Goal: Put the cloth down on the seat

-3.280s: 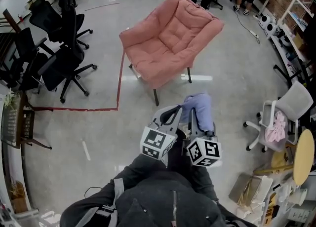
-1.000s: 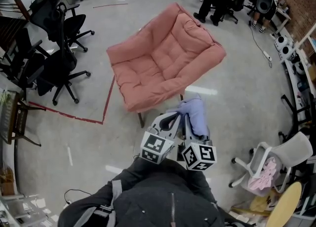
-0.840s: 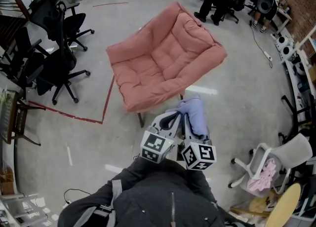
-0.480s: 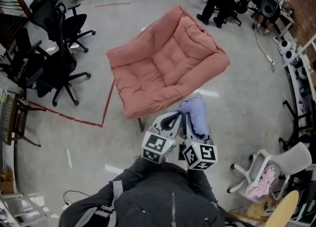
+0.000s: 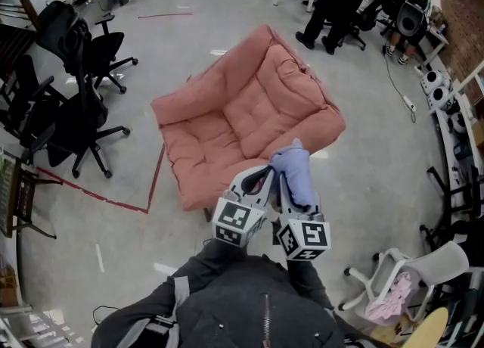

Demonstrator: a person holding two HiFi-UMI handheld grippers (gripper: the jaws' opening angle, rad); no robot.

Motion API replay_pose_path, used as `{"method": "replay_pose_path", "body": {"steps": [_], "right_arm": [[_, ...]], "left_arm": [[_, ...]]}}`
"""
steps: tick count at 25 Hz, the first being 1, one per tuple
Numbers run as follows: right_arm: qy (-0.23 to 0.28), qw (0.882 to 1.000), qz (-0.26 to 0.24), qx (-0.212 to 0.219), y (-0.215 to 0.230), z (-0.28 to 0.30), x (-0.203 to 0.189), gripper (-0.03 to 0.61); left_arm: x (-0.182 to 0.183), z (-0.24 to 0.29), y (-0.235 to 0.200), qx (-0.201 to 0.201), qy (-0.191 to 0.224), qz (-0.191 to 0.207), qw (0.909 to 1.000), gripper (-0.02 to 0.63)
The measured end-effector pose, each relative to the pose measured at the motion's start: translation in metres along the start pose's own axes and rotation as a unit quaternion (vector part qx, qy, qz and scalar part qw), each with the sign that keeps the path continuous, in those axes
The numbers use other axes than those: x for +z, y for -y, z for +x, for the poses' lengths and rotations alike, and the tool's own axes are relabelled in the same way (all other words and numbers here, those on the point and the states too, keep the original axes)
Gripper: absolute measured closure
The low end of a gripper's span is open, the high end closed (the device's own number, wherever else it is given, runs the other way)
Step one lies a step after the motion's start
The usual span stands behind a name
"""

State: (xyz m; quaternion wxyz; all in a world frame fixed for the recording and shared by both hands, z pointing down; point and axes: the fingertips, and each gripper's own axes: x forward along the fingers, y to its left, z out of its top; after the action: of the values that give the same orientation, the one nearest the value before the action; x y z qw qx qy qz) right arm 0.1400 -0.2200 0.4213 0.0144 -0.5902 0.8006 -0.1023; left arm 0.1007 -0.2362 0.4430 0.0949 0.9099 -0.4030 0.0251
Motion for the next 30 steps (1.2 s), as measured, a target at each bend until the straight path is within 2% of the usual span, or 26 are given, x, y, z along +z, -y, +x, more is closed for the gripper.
{"method": "replay_pose_path", "body": {"steps": [11,25,30], "right_arm": [[0.022,1.0,-0.007,0.01,0.039,0.094,0.048,0.465],[0.034,0.999,-0.021,0.013,0.081,0.182,0.073,0.465],[0.042,0.999,-0.019,0.02,0.084,0.21,0.077,0.465]], "left_arm": [[0.053,0.084,-0.056,0.001,0.024,0.025,0.9994,0.607],[0.079,0.164,-0.109,-0.002,0.041,0.042,0.9983,0.607],[0.082,0.178,-0.13,0.007,0.051,0.041,0.9978,0.607]]}}
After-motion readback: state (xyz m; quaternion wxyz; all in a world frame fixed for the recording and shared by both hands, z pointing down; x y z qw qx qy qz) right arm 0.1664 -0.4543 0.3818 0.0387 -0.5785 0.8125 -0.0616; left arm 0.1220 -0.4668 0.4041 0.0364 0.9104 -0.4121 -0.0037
